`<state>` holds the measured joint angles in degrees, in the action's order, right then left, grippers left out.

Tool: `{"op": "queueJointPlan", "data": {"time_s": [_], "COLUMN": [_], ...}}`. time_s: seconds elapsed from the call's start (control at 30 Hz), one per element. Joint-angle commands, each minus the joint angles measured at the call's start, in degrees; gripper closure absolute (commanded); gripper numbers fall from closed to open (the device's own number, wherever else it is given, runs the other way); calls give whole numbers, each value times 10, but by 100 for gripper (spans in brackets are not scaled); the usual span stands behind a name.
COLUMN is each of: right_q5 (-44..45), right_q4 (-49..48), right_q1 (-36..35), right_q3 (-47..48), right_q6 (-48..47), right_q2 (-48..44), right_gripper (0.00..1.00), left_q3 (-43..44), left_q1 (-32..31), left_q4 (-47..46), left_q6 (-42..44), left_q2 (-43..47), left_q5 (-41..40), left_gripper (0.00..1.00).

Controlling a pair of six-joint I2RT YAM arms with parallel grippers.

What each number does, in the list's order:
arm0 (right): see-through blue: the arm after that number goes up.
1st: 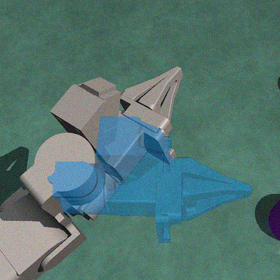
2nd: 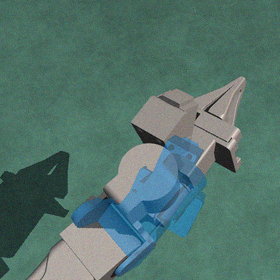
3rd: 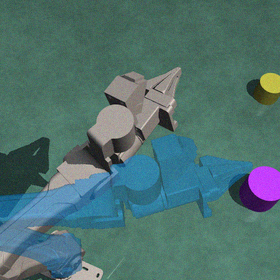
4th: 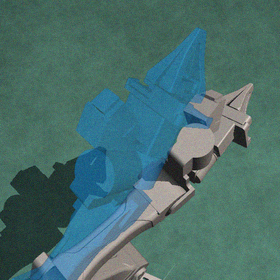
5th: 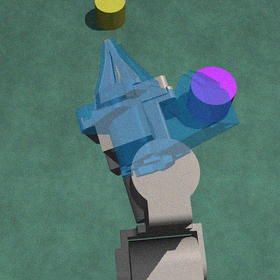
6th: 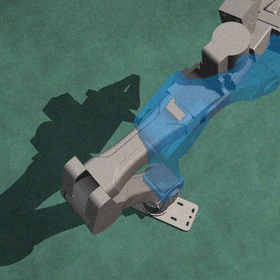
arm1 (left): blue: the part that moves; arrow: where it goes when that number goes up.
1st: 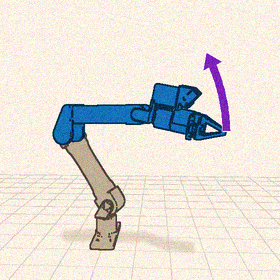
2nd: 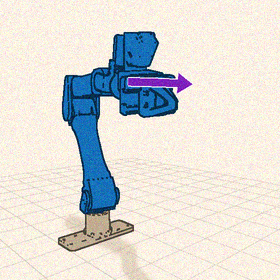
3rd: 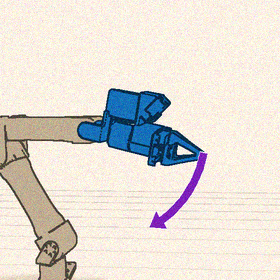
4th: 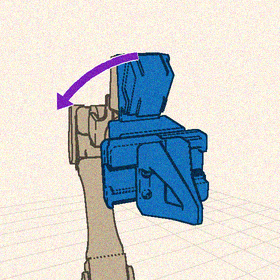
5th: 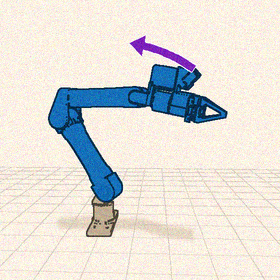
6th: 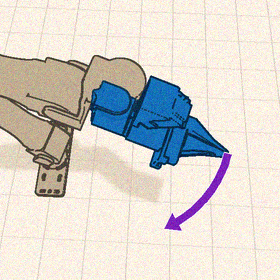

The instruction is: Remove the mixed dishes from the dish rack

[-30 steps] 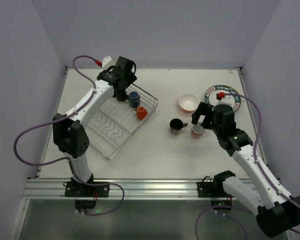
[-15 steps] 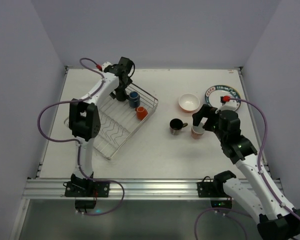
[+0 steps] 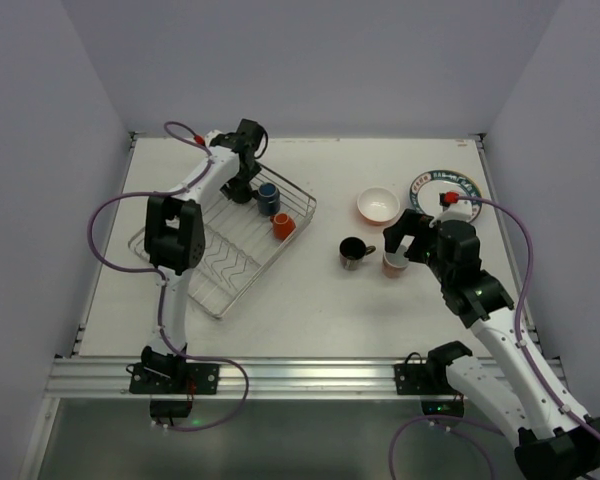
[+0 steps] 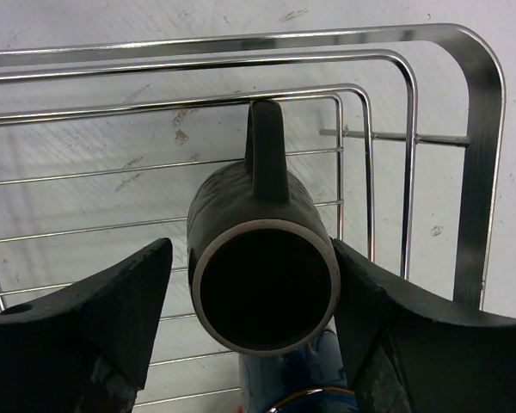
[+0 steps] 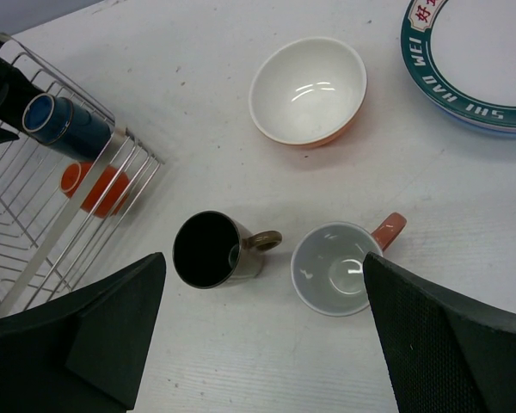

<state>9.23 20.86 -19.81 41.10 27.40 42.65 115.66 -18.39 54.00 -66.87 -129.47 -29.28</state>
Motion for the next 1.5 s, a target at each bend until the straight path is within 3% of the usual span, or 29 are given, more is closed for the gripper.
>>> {"op": "queueJointPlan", "data": {"time_s": [0.0, 0.07, 0.2, 0.37, 0.43, 0.53, 0.97, 1.17, 1.3, 1.33, 1.4, 1.47], "right_q5": [-6, -6, -7, -6, -7, -7, -11, -25, -78, -92, -178, -289], "right_q4": [-28, -28, -28, -28, -28, -29, -30, -36, -68, -77, -115, -143], "right_q1": [1, 1, 0, 0, 0, 1, 1, 0, 1, 1, 1, 2], "right_q3": [-1, -1, -3, -3, -4, -5, -8, -12, -29, -32, -46, -51], "right_q6": [-2, -3, -3, -6, -6, -7, -11, -14, -21, -25, -27, -24], "right_q2": [-1, -2, -5, -6, -7, -9, -18, -29, -49, -57, -69, -83], "right_gripper": [2, 2, 2, 2, 2, 2, 2, 2, 2, 2, 2, 2], "left_q3": [17, 17, 7, -13, -30, -59, -148, -246, -383, -454, -522, -578], "left_q1": [9, 11, 11, 11, 11, 11, -1, -22, -50, -52, -60, -74], "left_q4": [-14, -14, -17, -24, -32, -45, -96, -215, -377, -474, -615, -654], "left_q6": [-2, -2, 0, -2, -4, -5, 20, 97, 168, 181, 176, 146], "left_q2": [-4, -7, -3, 18, 37, 68, 202, 327, 461, 522, 601, 635], "left_q5": [-17, -14, -17, -5, -5, -8, 12, 89, 189, 270, 385, 430], "left_gripper": [26, 29, 47, 77, 82, 99, 100, 100, 100, 100, 100, 100]}}
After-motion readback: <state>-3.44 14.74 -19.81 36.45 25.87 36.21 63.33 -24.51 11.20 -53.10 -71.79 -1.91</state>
